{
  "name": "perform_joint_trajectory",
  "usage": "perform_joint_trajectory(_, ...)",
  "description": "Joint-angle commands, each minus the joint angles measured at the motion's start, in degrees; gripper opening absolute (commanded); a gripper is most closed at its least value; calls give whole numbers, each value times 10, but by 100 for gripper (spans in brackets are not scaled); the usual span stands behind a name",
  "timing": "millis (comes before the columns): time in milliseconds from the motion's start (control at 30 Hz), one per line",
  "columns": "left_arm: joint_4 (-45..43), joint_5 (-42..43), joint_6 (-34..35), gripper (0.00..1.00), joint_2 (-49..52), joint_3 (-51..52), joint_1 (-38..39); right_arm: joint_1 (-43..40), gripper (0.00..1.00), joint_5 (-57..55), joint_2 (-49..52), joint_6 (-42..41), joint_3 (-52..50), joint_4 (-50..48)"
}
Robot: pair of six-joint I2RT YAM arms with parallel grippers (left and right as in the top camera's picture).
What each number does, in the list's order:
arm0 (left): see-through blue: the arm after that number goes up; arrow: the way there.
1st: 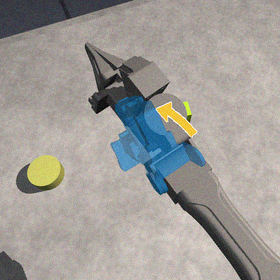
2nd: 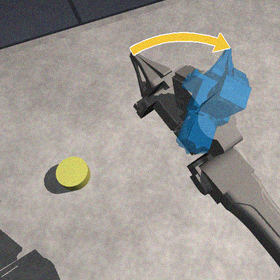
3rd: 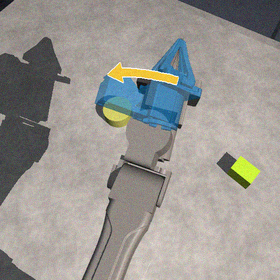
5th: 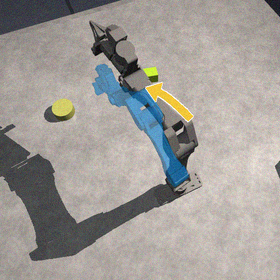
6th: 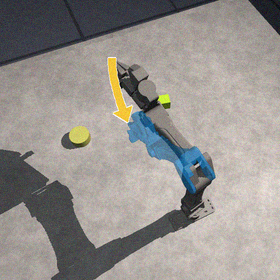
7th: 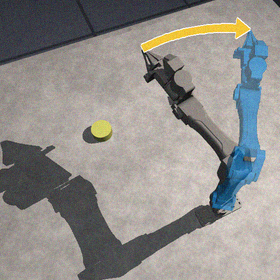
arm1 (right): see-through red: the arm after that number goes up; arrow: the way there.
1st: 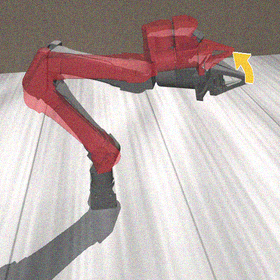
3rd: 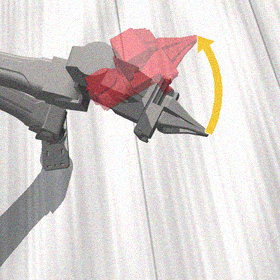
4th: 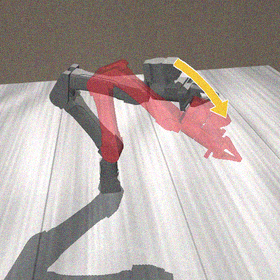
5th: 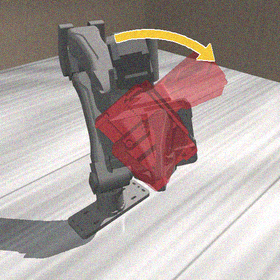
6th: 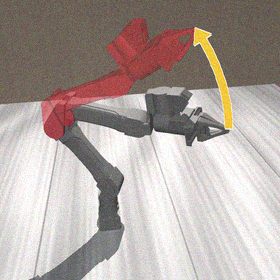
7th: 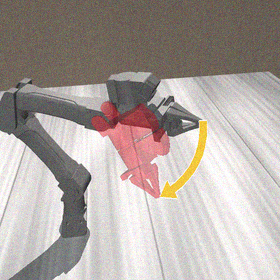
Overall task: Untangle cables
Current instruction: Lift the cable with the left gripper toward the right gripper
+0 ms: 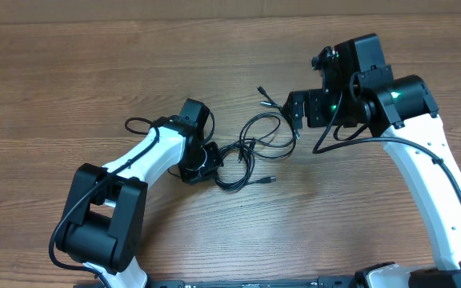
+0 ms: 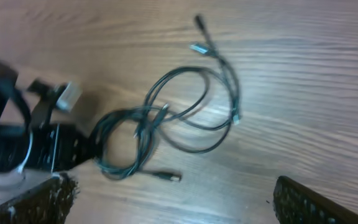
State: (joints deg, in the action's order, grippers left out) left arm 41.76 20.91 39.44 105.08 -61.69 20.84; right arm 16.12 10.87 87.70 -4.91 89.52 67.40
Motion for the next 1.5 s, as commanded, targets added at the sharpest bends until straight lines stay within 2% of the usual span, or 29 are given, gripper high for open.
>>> perform_joint_trajectory(0, -2, 45, -63, 4, -3, -45, -6, 0, 100, 60, -1, 54, -4, 9)
perform_joint_trajectory(233, 4, 59, -161, 4, -43, -104, -6, 3, 98, 60, 12, 57, -4, 24)
perform_joint_trajectory(300, 4, 59, -196, 4, -66, -117, -6, 7, 97, 74, 15, 83, -4, 28)
perform_joint_trajectory(467, 4, 59, -309, 4, -147, -135, -6, 22, 96, 134, 19, 158, -4, 30)
perform_joint_trajectory(700, -3, 59, -434, 4, -278, -139, -6, 45, 97, 137, 19, 185, -4, 24)
perform_joint_trajectory(900, -7, 60, -448, 4, -346, -139, -6, 54, 97, 142, 19, 185, -4, 13)
perform_joint_trajectory(1133, -8, 62, -448, 4, -386, -139, -6, 57, 97, 212, 19, 190, -4, -5)
perform_joint_trajectory(1367, -10, 103, -455, 4, -394, -139, -6, 57, 97, 268, 19, 238, -4, -27)
perform_joint_trajectory(1467, -10, 144, -483, 4, -394, -139, -6, 57, 97, 268, 19, 294, -4, -38)
